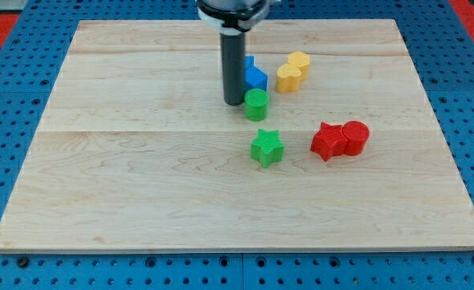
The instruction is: Slide the green circle up a bit
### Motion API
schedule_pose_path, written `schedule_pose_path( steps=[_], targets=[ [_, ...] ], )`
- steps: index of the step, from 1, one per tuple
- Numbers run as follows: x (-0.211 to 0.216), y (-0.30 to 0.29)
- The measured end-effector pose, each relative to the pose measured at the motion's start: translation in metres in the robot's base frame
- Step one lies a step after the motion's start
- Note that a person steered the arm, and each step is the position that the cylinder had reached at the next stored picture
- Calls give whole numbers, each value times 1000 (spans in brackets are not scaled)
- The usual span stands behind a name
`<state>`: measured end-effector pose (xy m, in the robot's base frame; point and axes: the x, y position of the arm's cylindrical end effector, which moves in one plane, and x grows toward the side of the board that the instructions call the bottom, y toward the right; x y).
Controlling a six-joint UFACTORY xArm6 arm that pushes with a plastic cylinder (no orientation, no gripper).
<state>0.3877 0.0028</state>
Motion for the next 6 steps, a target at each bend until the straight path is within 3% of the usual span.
schedule_pose_path(
  steps=[4,6],
  targets=[
    [63,-17],
    [53,1]
  ],
)
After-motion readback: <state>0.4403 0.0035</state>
